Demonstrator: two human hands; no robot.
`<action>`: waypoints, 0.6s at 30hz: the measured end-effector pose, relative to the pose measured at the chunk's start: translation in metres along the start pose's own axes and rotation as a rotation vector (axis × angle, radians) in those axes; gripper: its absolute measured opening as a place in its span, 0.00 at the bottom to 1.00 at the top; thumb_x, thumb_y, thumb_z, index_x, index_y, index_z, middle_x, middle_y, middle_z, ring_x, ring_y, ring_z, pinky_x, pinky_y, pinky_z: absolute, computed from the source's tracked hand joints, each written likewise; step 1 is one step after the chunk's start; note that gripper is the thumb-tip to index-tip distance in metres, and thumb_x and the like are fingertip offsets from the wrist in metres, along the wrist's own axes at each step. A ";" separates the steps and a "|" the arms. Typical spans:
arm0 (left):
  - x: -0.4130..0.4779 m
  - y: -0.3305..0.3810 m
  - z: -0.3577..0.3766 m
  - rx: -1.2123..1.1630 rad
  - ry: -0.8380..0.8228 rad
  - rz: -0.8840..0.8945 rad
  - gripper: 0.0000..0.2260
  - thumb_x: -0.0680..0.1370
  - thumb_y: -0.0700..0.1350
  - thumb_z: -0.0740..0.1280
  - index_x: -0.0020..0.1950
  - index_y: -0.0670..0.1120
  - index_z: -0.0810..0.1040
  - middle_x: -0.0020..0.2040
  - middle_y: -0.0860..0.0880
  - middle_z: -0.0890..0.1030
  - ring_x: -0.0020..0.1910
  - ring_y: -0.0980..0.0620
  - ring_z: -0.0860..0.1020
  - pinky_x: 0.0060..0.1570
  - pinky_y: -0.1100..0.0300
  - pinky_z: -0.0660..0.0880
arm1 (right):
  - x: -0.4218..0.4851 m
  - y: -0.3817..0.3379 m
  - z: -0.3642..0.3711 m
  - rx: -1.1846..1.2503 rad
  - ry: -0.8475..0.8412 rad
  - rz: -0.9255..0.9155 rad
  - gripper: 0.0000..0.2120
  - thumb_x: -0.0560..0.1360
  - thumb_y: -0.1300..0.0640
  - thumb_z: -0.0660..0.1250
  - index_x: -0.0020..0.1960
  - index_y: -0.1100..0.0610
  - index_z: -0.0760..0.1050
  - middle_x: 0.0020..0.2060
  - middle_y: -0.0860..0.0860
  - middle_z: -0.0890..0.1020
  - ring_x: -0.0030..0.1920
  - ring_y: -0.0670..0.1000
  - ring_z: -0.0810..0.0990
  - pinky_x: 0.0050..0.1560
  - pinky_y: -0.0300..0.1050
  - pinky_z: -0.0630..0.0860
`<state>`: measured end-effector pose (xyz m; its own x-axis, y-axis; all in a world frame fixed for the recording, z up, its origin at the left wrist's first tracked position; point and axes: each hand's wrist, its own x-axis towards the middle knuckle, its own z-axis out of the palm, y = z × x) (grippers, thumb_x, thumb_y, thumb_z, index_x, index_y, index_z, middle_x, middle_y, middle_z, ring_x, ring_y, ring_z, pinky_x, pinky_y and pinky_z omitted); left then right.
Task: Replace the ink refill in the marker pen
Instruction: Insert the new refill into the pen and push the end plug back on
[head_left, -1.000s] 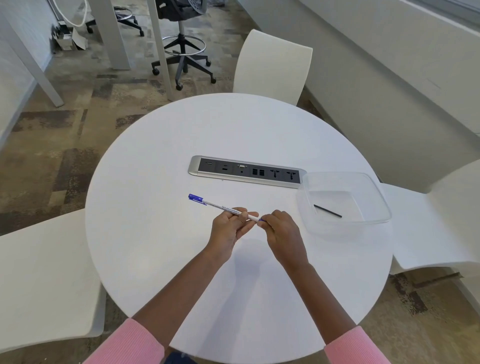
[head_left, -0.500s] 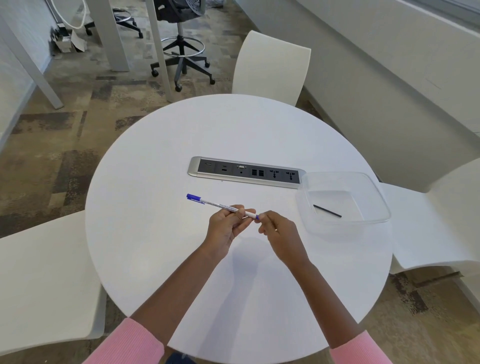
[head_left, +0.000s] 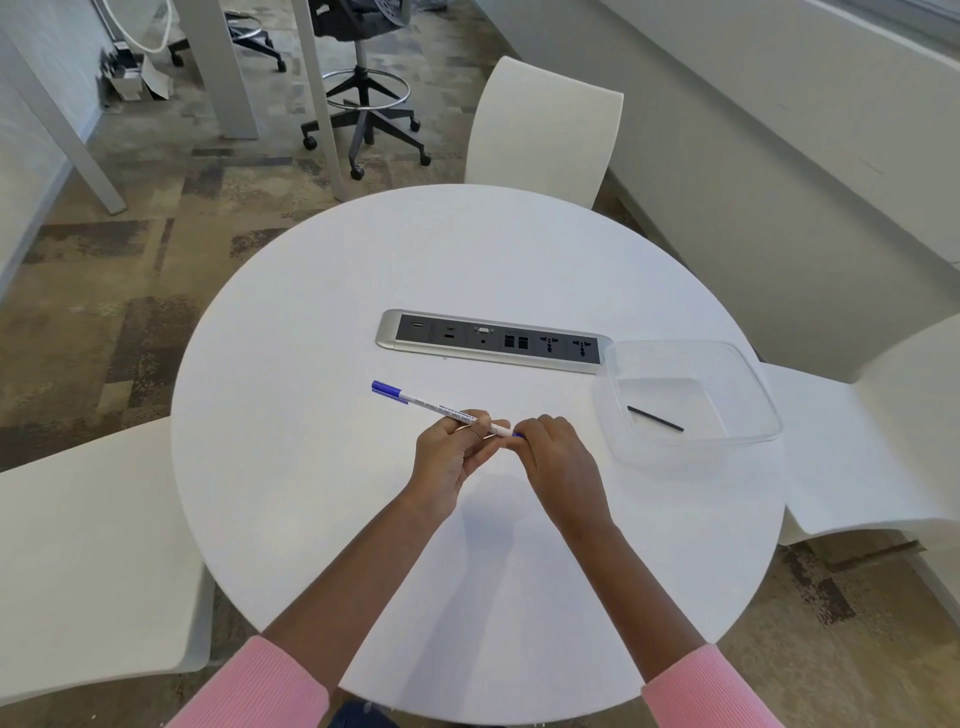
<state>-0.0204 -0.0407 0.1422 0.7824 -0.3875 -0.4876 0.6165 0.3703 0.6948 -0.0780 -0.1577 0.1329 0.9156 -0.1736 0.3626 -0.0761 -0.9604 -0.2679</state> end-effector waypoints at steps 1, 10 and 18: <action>0.000 0.000 0.000 0.007 -0.002 0.005 0.04 0.77 0.35 0.63 0.44 0.39 0.76 0.35 0.45 0.84 0.35 0.52 0.83 0.37 0.67 0.80 | 0.000 0.000 0.002 -0.001 -0.004 0.004 0.12 0.72 0.52 0.61 0.35 0.59 0.74 0.26 0.52 0.76 0.28 0.53 0.75 0.20 0.39 0.66; 0.002 0.001 -0.001 0.139 -0.049 0.046 0.05 0.77 0.34 0.62 0.42 0.40 0.75 0.35 0.47 0.85 0.34 0.53 0.83 0.38 0.68 0.80 | 0.006 -0.004 -0.010 0.501 -0.324 0.351 0.14 0.77 0.57 0.60 0.35 0.59 0.74 0.32 0.52 0.76 0.35 0.51 0.72 0.34 0.42 0.64; 0.000 -0.001 -0.001 0.134 -0.098 0.052 0.04 0.77 0.36 0.63 0.43 0.40 0.74 0.36 0.47 0.85 0.35 0.54 0.82 0.40 0.67 0.79 | 0.018 0.006 -0.026 1.070 -0.594 0.702 0.16 0.75 0.52 0.63 0.31 0.57 0.77 0.23 0.47 0.71 0.23 0.44 0.67 0.28 0.33 0.68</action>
<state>-0.0213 -0.0397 0.1409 0.7963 -0.4539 -0.3998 0.5531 0.2791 0.7850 -0.0722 -0.1722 0.1614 0.8611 -0.1660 -0.4805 -0.4927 -0.0397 -0.8693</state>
